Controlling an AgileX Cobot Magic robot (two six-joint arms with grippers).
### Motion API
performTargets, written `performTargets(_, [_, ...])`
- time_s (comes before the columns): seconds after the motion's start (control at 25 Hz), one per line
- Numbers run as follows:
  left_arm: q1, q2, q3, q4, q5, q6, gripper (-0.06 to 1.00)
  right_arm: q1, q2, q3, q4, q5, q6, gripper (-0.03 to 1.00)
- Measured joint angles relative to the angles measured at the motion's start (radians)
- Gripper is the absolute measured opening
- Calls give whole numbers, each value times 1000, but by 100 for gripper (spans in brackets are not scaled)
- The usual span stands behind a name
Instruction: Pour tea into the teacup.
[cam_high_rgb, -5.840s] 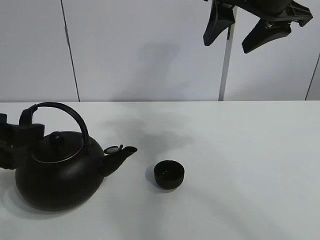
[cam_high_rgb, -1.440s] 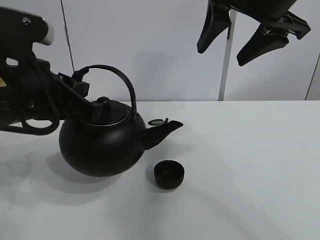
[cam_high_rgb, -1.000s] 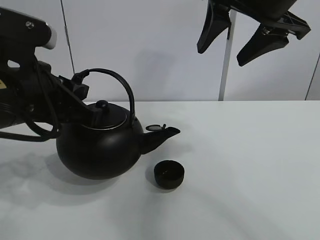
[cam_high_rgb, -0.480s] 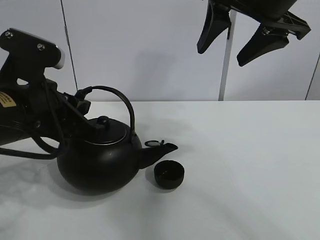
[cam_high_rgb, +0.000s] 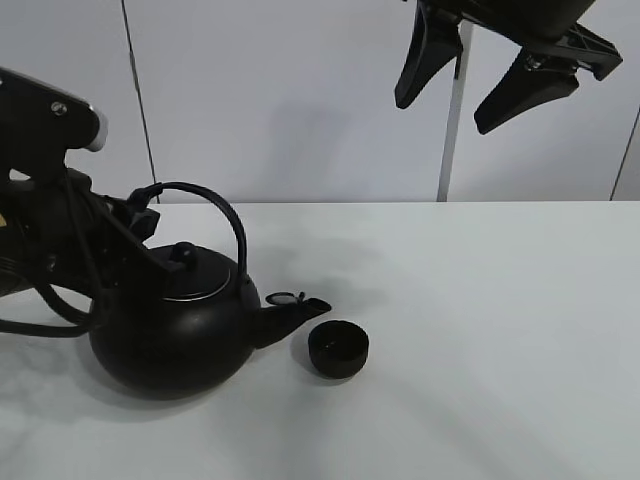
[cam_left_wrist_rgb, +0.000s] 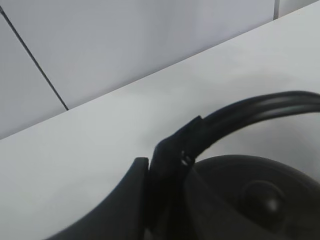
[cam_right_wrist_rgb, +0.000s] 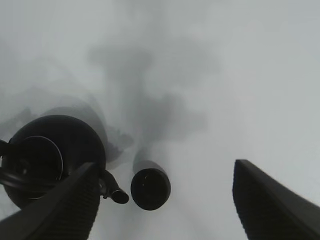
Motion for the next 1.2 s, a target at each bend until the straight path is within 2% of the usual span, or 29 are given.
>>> performTargets(0.36, [1, 0, 2, 25, -32, -10, 11, 0, 0, 0, 0, 1, 0, 51])
performTargets(0.76, [2, 0, 2, 29, -35, 30, 11, 0, 0, 0, 0, 1, 0, 51])
performTargets(1.2, [2, 0, -27, 30, 11, 55, 11, 0, 0, 0, 0, 1, 0, 51])
